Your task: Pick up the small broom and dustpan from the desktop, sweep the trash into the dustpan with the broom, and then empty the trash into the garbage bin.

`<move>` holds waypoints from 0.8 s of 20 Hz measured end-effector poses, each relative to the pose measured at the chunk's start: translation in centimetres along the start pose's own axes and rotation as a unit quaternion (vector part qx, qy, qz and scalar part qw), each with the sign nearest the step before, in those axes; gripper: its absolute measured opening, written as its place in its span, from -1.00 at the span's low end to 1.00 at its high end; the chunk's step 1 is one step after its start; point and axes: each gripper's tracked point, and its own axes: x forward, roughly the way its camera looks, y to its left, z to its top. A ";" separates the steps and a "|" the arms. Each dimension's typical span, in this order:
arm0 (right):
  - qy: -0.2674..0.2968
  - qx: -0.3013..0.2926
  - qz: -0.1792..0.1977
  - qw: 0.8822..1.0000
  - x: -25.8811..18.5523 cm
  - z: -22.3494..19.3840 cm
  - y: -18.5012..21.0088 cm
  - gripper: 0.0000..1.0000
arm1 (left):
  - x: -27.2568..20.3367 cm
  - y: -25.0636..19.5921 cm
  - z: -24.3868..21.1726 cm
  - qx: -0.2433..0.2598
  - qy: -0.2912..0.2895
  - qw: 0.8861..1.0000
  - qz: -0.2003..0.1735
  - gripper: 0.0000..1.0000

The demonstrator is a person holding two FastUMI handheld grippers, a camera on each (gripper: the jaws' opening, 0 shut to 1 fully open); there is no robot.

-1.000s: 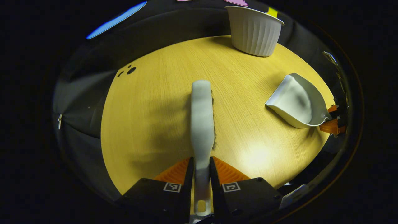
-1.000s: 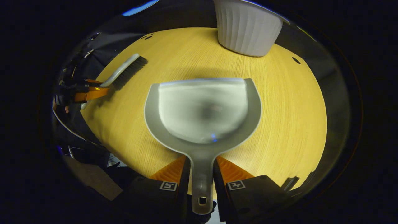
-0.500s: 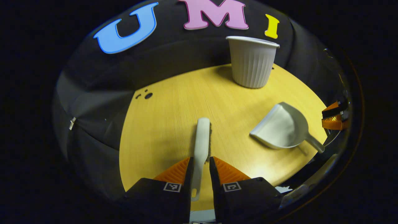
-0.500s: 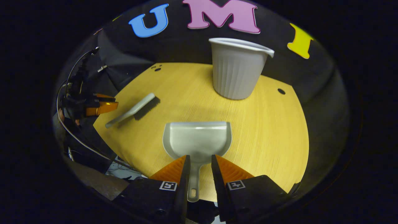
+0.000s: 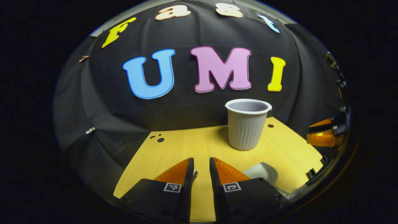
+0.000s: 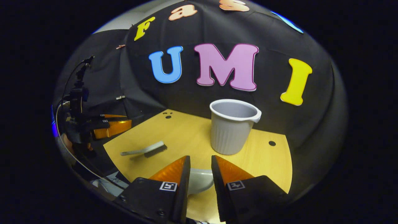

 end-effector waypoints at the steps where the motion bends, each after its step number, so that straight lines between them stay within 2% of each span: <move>1: -0.009 -0.004 0.011 1.000 -0.2 0.4 0.1 -0.14 | -0.1 -0.4 0.8 -0.011 -0.011 1.000 0.007 -0.32; 7: -0.038 -0.024 0.058 0.997 -1.6 0.7 0.1 -0.15 | -3.9 -1.6 1.9 -0.012 -0.043 0.997 0.062 -0.30; 12: -0.050 -0.038 0.078 0.995 -2.0 0.8 -0.4 -0.14 | -5.8 -3.4 1.1 -0.026 -0.045 0.996 0.078 -0.29; 16: -0.051 -0.042 0.091 0.994 -2.1 0.7 -0.3 -0.14 | -6.3 -4.7 1.1 -0.022 -0.041 0.996 0.076 -0.29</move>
